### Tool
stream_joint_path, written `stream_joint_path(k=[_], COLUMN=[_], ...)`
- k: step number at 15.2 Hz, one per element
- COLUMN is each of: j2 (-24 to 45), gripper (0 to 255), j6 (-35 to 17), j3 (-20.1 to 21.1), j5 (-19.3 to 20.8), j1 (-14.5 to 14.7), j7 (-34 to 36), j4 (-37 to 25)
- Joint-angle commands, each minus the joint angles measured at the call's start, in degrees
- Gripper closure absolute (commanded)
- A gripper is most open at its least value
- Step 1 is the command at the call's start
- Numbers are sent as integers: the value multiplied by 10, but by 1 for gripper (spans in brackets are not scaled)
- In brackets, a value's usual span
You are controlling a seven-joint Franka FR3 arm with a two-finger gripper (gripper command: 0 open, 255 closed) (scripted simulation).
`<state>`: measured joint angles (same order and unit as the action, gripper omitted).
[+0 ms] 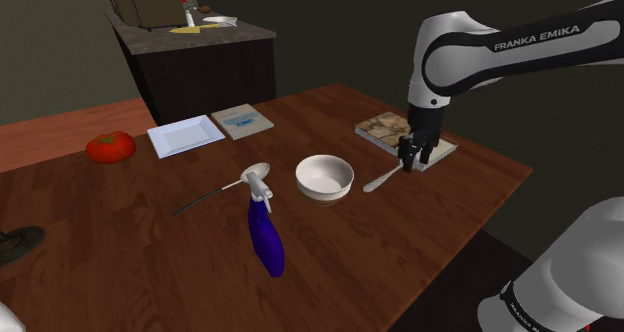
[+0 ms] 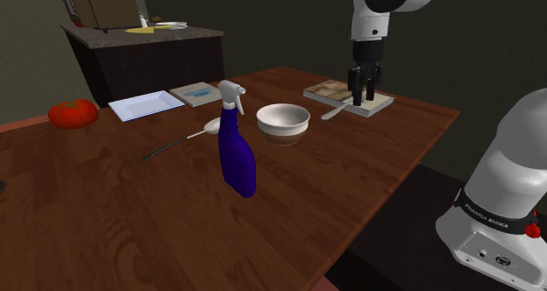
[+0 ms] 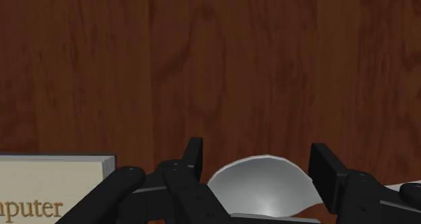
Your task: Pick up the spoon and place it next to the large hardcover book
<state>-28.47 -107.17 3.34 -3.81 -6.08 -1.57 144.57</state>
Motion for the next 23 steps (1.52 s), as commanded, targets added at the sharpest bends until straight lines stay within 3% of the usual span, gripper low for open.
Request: stream_joint_path(k=[1,9,17,23], j2=[-17,-64,-60,-41], gripper=[255,255,255,255], j6=[4,19,18,-34], j3=[-20,-108,-202,-211], j5=[15,88,165,170], j1=[-14,-78,-143,-144], j7=[-26,-134,-247,-245], j4=[14,46,33,68])
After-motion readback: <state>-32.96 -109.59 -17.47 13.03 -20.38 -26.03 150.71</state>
